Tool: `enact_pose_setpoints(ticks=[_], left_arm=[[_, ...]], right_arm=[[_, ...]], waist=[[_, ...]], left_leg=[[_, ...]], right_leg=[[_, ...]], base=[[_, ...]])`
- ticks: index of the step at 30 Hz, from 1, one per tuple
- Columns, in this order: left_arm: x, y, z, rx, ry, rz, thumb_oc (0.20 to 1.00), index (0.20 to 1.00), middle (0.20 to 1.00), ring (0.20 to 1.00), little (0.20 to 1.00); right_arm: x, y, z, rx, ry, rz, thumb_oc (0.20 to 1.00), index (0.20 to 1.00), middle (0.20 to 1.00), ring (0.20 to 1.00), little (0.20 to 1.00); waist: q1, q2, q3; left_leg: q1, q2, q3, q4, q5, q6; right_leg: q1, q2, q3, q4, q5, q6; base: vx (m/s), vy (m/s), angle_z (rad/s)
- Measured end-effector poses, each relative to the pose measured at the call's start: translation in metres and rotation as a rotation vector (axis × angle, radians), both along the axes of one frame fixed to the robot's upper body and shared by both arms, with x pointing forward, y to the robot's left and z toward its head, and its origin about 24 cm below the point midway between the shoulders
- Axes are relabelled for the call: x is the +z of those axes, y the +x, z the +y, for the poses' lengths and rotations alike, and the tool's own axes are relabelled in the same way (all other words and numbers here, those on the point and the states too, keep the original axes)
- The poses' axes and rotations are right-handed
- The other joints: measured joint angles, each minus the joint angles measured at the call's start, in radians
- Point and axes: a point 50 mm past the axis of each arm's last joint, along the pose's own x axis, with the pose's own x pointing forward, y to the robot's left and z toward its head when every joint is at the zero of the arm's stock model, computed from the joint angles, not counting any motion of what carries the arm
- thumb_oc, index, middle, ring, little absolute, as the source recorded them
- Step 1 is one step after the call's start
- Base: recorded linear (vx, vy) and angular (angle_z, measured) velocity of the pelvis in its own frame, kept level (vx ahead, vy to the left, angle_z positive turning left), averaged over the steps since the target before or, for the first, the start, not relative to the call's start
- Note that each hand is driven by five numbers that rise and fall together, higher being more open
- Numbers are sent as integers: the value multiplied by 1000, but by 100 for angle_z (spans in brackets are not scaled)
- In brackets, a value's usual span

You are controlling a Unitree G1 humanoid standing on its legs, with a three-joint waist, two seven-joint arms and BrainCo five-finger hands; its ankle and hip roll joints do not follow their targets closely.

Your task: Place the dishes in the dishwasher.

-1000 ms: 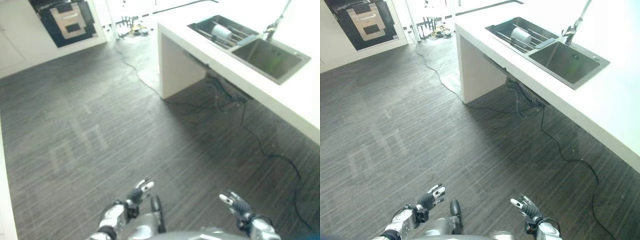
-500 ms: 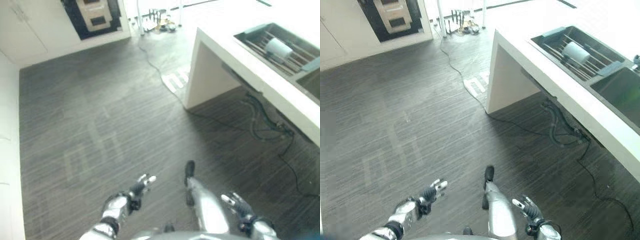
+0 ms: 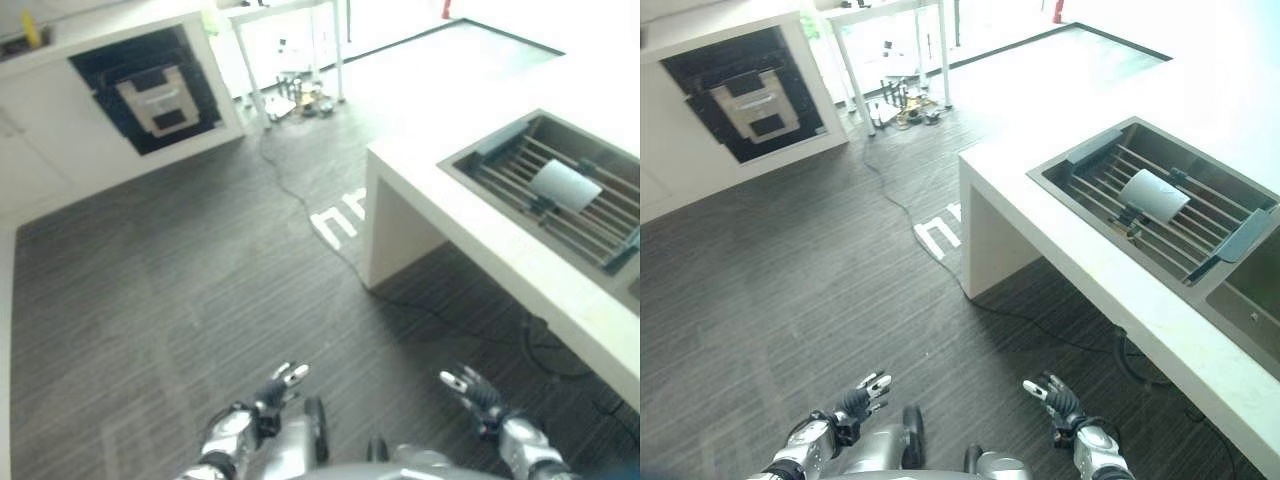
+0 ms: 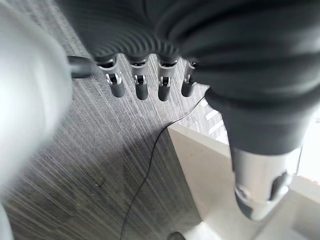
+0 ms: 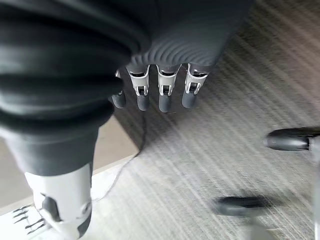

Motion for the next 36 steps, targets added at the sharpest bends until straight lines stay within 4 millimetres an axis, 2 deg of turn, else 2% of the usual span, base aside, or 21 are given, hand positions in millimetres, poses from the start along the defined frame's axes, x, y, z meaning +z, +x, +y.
enact_pose_setpoints(ticks=[2,3,4,6,7,10,13,17,18,19,20,21,23,26,29,31,32,33,34,35,36], left_arm=[[-1,-5,2,19,-1,-6,1000,1000,1000,1000,1000],[-1,-5,3,11,4,-2,1000,1000,1000,1000,1000],[2,0,6,-5,19,-15,1000,1000,1000,1000,1000],[7,14,8,-32,35,-46,1000,1000,1000,1000,1000],[11,23,10,-71,60,-64,1000,1000,1000,1000,1000],[16,36,12,-86,77,-95,1000,1000,1000,1000,1000],[11,26,11,-108,84,-60,1000,1000,1000,1000,1000],[6,13,14,-89,94,-25,1000,1000,1000,1000,1000],[5,9,15,-77,94,-25,1000,1000,1000,1000,1000],[3,-2,19,-38,98,-10,1000,1000,1000,1000,1000],[2,-5,23,-16,110,3,1000,1000,1000,1000,1000],[6,5,24,-6,121,-17,1000,1000,1000,1000,1000],[9,16,21,-3,124,-43,1000,1000,1000,1000,1000],[0,-7,32,73,144,44,1000,1000,1000,1000,1000],[-17,-57,23,177,79,204,1000,1000,1000,1000,1000],[-20,-69,23,205,80,238,1000,1000,1000,1000,1000],[-16,-57,30,243,87,191,1000,1000,1000,1000,1000],[-11,-41,35,256,90,129,1000,1000,1000,1000,1000],[-9,-35,33,247,78,109,1000,1000,1000,1000,1000],[-9,-32,28,236,59,93,1000,1000,1000,1000,1000],[-10,-33,24,222,42,97,1000,1000,1000,1000,1000]], right_arm=[[-4,-18,-9,-21,-17,41,1000,1000,1000,1000,1000],[-6,-25,-11,-29,-22,52,1000,1000,1000,1000,1000],[-8,-29,-7,-39,-5,58,1000,1000,1000,1000,1000],[-12,-36,-2,-44,9,72,1000,1000,1000,1000,1000],[-16,-45,3,-78,29,89,1000,1000,1000,1000,1000],[-19,-51,8,-87,43,103,1000,1000,1000,1000,1000],[-21,-55,14,-130,57,99,1000,1000,1000,1000,1000],[-21,-52,14,-170,18,89,1000,1000,1000,1000,1000],[-20,-45,14,-170,10,79,1000,1000,1000,1000,1000],[-18,-32,20,-156,10,64,1000,1000,1000,1000,1000],[-16,-25,23,-138,11,37,1000,1000,1000,1000,1000],[-16,-29,19,-154,4,43,1000,1000,1000,1000,1000],[-20,-43,15,-189,-6,86,1000,1000,1000,1000,1000],[-24,-56,15,-192,0,126,1000,1000,1000,1000,1000],[-23,-71,-5,-177,-48,173,1000,1000,1000,1000,1000],[-21,-72,-12,-172,-64,174,1000,1000,1000,1000,1000],[-21,-69,-12,-175,-63,167,1000,1000,1000,1000,1000],[-19,-63,-13,-174,-68,153,1000,1000,1000,1000,1000],[-16,-56,-17,-174,-84,137,1000,1000,1000,1000,1000],[-14,-51,-20,-173,-94,124,1000,1000,1000,1000,1000],[-12,-47,-24,-168,-108,119,1000,1000,1000,1000,1000]], waist=[[12,24,-7],[2,35,-16],[-14,7,-17],[-30,-12,-21],[-50,-10,-24],[-98,-12,-27],[-105,-20,-35],[-103,-38,-37],[-86,-31,-41],[-50,-13,-41],[-26,-13,-42],[-44,-19,-45],[-48,-28,-49],[-53,-48,-61],[-65,39,-78],[-54,46,-83],[-37,0,-80],[-16,-18,-74],[-16,-16,-72],[-16,-11,-70],[-3,-6,-67]], left_leg=[[-10,20,132,115,-15,37],[14,28,175,127,39,70],[54,8,198,105,79,105],[159,-13,213,2,124,156],[189,-22,227,-4,161,188],[199,-49,259,-4,127,225],[205,-62,312,-4,104,229],[210,-48,388,23,77,197],[215,-11,478,23,82,190],[224,46,595,25,70,186],[235,74,642,27,57,168],[238,76,636,22,37,155],[247,76,617,27,38,136],[281,102,613,24,50,76],[298,236,564,71,50,28],[246,303,483,207,94,25],[152,304,391,350,171,-3],[30,285,309,525,194,-24],[-27,238,276,577,156,-24],[-55,180,251,567,105,-4],[-17,123,245,404,80,-3]], right_leg=[[59,-20,27,3,-53,42],[81,-20,20,25,-93,69],[62,-52,7,111,-127,97],[-14,-89,-57,302,-135,118],[-67,-88,-67,366,-198,127],[-224,-72,-74,328,-191,119],[-331,-93,-64,299,-64,115],[-341,-92,-52,232,20,147],[-339,-109,-135,189,6,149],[-356,-152,-334,232,10,163],[-374,-208,-440,301,16,190],[-333,-272,-438,286,38,240],[-285,-320,-352,237,54,284],[-268,-297,-322,161,71,250],[-254,-150,-311,203,33,145],[-257,-97,-310,255,-28,84],[-267,-106,-303,261,-41,60],[-254,-107,-285,235,-23,15],[-239,-104,-282,206,-15,7],[-225,-102,-277,184,-16,9],[-217,-97,-254,163,-2,40]], base=[[132,158,-130],[185,185,-76],[193,188,-88],[170,200,-104],[119,190,-75],[92,152,-35],[56,68,-41],[-29,-13,-70],[-99,-167,-214],[-57,-227,-278],[33,-375,-232],[90,-433,-105],[117,-415,-13],[129,-426,-4],[86,-386,-18],[41,-300,-13],[56,-92,-20],[116,57,-21],[155,156,-26],[152,154,-39],[127,145,-79]])
